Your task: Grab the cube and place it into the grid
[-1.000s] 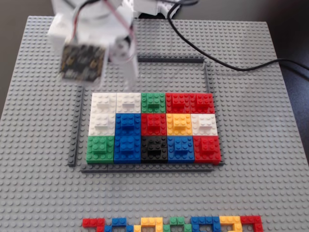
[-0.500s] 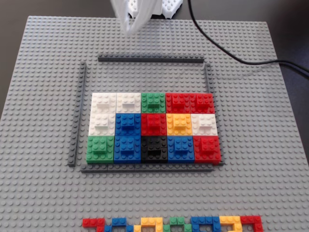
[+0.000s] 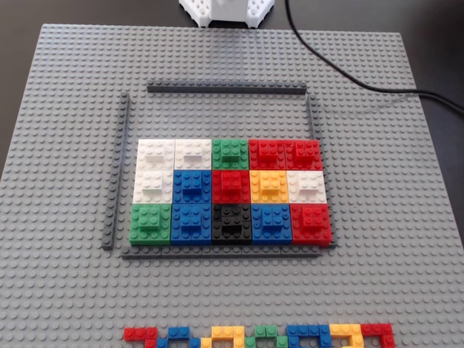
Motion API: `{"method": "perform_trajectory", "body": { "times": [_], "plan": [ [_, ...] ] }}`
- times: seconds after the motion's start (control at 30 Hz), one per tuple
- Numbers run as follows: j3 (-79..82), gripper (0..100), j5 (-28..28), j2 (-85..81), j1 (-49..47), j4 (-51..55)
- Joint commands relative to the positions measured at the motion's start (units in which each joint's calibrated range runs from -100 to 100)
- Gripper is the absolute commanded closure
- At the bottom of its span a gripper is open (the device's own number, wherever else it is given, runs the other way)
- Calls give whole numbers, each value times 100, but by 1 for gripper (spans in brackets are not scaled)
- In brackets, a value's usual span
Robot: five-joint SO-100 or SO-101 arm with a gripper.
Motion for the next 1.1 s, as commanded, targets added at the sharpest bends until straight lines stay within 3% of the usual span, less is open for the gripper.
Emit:
{"method": "perform_trajectory", "body": {
  "times": [0.0, 0.57, 1.07],
  "plan": [
    [836, 100, -39, -998, -49, -472],
    [2748, 100, -249, -2726, -64, -697],
    [4134, 100, 200, -3062, -79, -482]
  ]
}}
